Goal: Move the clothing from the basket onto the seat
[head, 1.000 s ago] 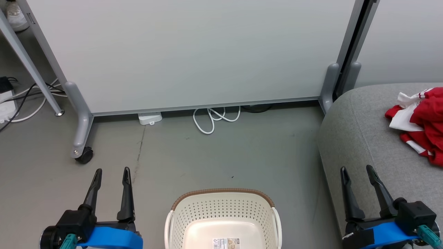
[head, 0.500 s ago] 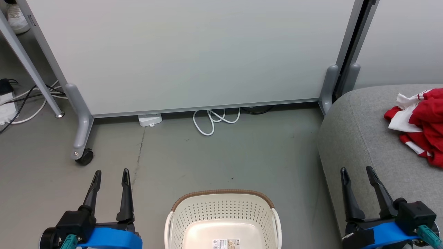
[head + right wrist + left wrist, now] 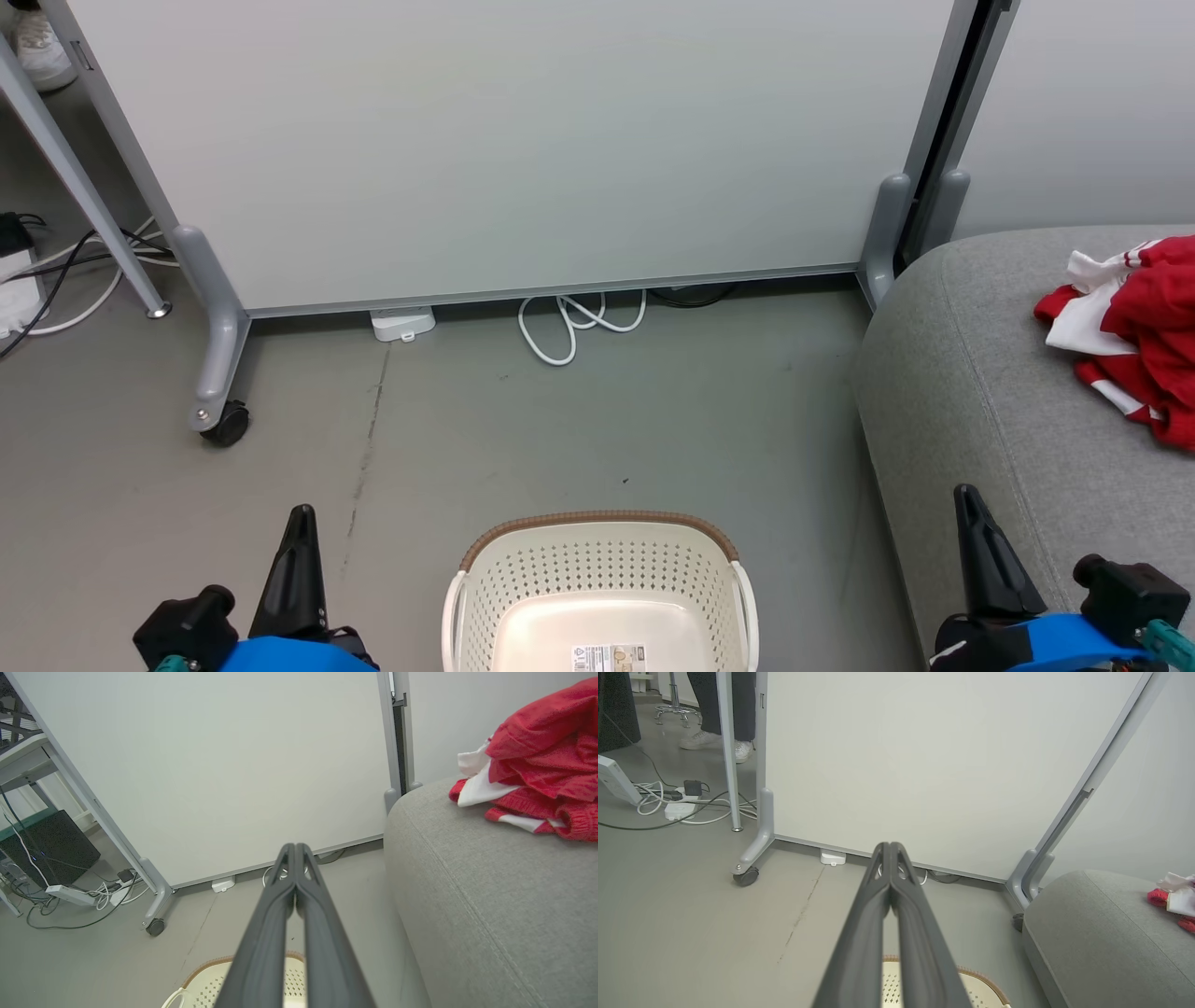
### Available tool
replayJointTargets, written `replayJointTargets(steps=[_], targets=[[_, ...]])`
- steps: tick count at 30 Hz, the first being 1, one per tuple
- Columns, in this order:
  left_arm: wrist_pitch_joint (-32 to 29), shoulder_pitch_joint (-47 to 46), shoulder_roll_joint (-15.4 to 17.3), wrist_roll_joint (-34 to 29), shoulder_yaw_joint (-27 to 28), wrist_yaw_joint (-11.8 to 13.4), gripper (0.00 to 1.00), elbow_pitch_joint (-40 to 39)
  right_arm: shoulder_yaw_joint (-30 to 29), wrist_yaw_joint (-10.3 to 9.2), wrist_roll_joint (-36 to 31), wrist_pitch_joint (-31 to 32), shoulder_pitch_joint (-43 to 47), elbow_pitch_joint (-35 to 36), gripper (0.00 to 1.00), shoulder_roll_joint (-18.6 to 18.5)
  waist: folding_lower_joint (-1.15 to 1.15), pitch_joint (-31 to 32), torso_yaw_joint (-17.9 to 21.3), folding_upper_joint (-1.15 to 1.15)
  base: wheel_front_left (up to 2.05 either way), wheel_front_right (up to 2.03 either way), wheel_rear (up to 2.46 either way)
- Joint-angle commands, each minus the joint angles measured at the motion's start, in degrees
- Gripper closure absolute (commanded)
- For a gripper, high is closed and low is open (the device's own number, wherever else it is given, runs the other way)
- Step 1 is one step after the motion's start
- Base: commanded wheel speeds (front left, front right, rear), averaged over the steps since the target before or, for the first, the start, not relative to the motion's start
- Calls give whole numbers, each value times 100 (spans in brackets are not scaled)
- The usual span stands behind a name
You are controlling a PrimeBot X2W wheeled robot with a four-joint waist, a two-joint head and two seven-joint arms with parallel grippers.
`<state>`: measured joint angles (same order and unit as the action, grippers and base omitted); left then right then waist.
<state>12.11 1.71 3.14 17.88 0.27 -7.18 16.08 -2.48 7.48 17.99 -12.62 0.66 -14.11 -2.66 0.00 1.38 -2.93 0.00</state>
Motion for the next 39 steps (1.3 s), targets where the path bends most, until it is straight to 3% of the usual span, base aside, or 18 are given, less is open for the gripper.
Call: replayJointTargets(steps=[1,16,39], targets=[[-59,-188,16,316,55,-5,100,-103,-32,0,330,73,-141,85,100,-14,0,-3,5,0,0,0,0],[-421,-325,9,1773,169,-11,100,-138,-104,0,1781,443,-263,85,100,-18,0,-23,43,0,0,0,0],[-866,-488,0,3517,314,-21,100,-167,-200,1,3520,900,-413,69,100,-22,0,-52,98,0,0,0,0]])
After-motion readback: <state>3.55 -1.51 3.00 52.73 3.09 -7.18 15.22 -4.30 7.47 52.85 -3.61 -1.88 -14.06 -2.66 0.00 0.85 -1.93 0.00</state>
